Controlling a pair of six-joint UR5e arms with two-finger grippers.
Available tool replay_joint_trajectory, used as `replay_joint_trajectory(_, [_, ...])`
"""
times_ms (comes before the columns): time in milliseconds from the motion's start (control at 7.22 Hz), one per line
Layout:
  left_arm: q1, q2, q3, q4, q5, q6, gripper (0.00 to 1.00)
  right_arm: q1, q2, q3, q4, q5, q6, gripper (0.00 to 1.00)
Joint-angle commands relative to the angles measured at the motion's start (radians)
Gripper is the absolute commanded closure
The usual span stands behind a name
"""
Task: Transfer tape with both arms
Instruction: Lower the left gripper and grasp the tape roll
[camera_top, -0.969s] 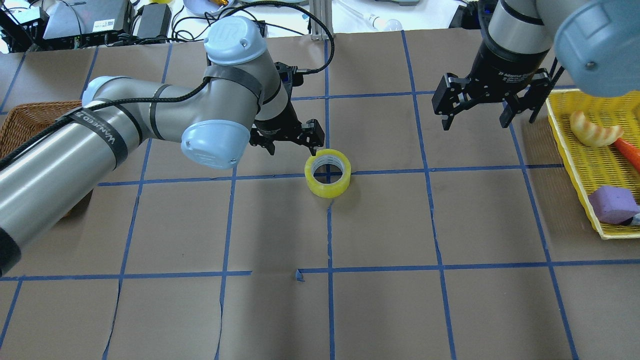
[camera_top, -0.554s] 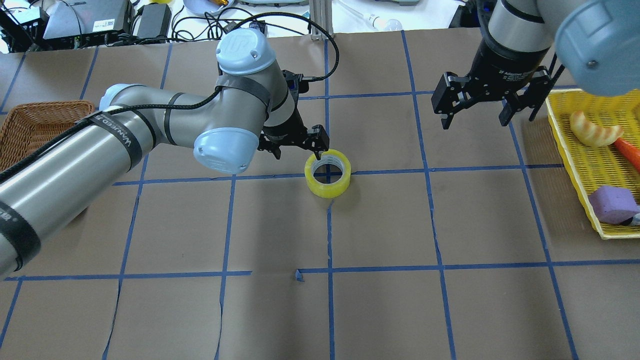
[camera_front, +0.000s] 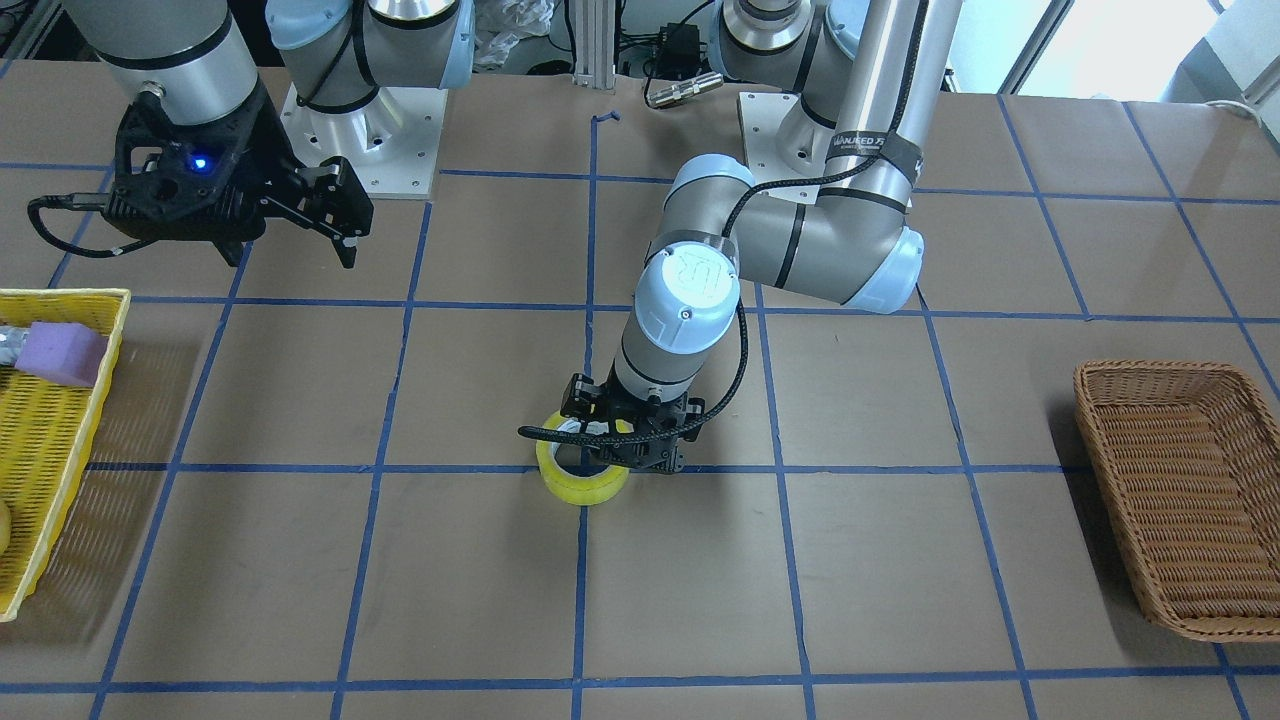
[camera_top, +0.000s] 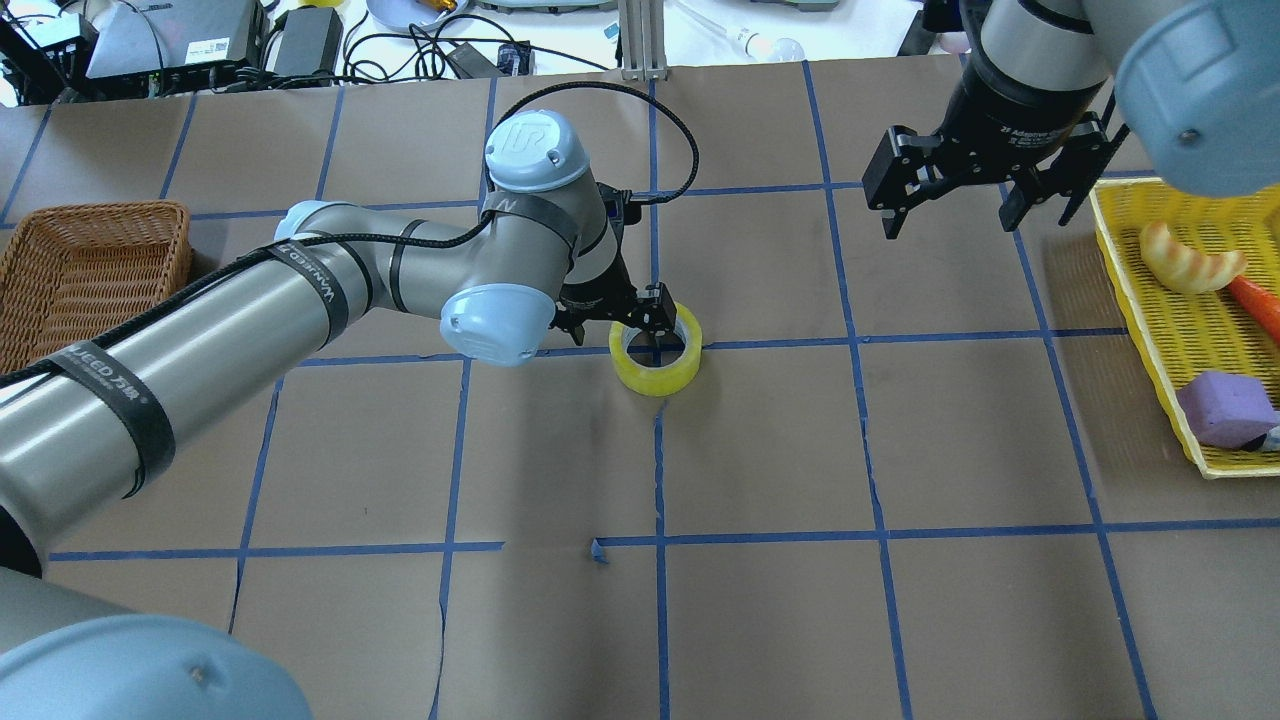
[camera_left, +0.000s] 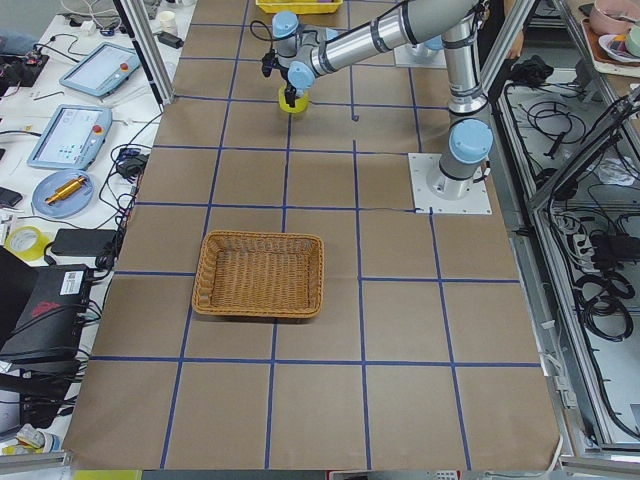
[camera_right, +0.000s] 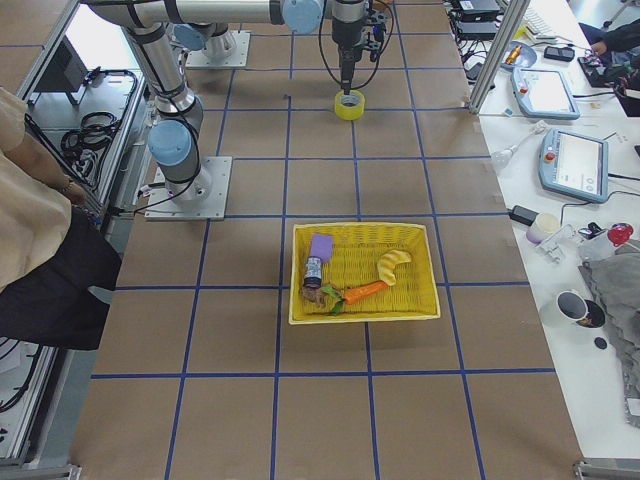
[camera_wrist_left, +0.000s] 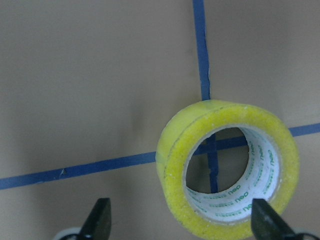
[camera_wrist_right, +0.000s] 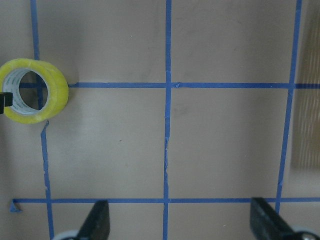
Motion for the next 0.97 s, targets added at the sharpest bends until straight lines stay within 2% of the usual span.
replay_joint_trajectory(0, [-0.002, -0.031, 0.000, 0.013, 0.007, 0.000, 0.00, 0.000, 0.000, -0.001, -0.006, 0.004, -0.001, 0.00])
replay_joint_trajectory(138, [-0.002, -0.038, -0.003, 0.079, 0.010, 0.000, 0.17, 0.000, -0.002, -0.001, -0.006, 0.004, -0.001, 0.00])
replay_joint_trajectory(277, [-0.002, -0.051, -0.003, 0.093, 0.010, -0.004, 0.66, 0.000, -0.002, 0.001, -0.006, -0.002, -0.004, 0.00])
replay_joint_trajectory(415, [-0.002, -0.061, -0.001, 0.092, 0.009, -0.063, 0.79, 0.000, 0.000, 0.001, -0.008, 0.000, -0.004, 0.00])
replay_joint_trajectory(554, [-0.002, -0.062, -0.001, 0.090, 0.012, -0.081, 1.00, 0.000, -0.002, 0.001, -0.008, 0.001, -0.004, 0.00])
replay_joint_trajectory(831, [0.011, -0.015, 0.020, 0.084, 0.010, -0.067, 1.00, 0.000, -0.002, 0.001, -0.008, 0.000, -0.004, 0.00])
